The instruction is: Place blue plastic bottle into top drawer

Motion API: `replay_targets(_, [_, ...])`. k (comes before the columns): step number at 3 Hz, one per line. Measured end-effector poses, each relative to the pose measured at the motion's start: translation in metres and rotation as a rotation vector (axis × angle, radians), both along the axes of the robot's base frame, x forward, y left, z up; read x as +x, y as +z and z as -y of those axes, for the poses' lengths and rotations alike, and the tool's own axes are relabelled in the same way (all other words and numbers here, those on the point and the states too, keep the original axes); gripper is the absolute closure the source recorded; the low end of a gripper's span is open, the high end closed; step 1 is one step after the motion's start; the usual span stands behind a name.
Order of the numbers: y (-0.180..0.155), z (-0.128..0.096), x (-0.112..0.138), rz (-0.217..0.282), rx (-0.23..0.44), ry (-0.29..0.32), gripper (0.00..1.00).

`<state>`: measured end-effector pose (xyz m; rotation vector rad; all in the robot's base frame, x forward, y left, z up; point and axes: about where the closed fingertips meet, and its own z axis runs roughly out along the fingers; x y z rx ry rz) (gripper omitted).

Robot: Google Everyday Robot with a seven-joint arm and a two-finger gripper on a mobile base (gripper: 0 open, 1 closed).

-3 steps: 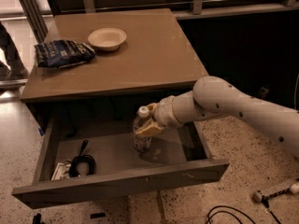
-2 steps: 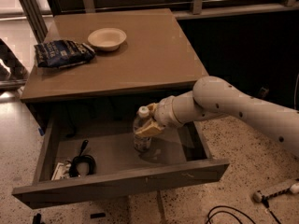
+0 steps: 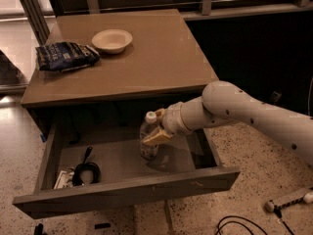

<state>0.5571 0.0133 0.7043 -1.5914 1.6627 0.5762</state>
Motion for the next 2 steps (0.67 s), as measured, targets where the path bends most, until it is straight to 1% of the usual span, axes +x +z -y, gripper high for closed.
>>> replay_targets(1, [0.0, 0.0, 0.0, 0.0, 0.0, 0.0, 0.0])
replay_targets(2, [0.0, -0.0001, 0.0, 0.0, 0.0, 0.0, 0.0])
